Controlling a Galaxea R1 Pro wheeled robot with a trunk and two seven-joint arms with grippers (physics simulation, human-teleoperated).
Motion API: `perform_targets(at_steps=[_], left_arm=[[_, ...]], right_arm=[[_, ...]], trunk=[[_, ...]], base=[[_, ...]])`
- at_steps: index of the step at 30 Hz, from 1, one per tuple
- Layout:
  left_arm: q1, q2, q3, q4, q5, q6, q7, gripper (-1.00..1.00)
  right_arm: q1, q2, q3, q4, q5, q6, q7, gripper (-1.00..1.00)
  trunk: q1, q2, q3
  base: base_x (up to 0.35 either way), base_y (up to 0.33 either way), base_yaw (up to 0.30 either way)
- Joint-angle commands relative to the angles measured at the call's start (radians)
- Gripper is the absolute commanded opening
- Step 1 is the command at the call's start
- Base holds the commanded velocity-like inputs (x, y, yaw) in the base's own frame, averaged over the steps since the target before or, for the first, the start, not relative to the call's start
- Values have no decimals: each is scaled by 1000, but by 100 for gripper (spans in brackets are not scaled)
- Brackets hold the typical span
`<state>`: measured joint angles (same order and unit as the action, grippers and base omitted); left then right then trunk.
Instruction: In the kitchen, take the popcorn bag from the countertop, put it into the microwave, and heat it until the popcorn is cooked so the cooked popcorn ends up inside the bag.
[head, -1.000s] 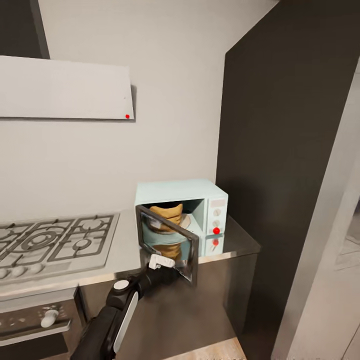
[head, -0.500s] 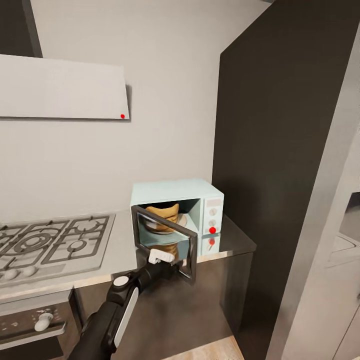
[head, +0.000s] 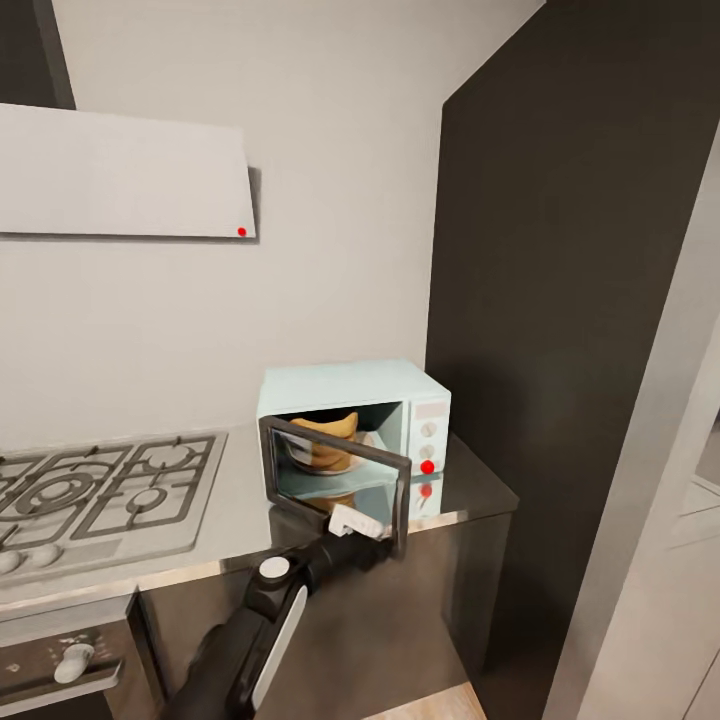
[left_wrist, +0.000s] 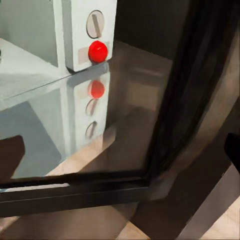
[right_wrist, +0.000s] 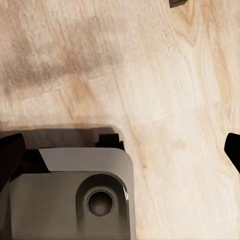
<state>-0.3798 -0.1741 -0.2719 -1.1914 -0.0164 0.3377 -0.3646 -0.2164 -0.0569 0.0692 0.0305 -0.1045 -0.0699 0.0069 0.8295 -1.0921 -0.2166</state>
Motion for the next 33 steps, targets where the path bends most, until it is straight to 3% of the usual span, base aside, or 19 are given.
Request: perform_targets(at_steps=[1,7,12,33], left_arm=[[-1,0,-4,-3,-2,6,4,100],[-1,0,-8,-6,2,6,13,100],[-1,0,-38,-5,4,5,14,100],[-1,0,-41,-4,4,4,13,100]], right_arm=[[-1,0,8,3,-10,-7,1,100],[-1,1,8,3,-10,-7,1,100],[-1,2,9,3,-8,-7,1,100],[-1,3,9,2,-8,-7,1,100]], trunk=[[0,-1,-1],[0,-1,-1],[0,-1,-1],[0,-1,-1]], base=[[0,0,0],[77,0,0],[306,0,0],[298,0,0]])
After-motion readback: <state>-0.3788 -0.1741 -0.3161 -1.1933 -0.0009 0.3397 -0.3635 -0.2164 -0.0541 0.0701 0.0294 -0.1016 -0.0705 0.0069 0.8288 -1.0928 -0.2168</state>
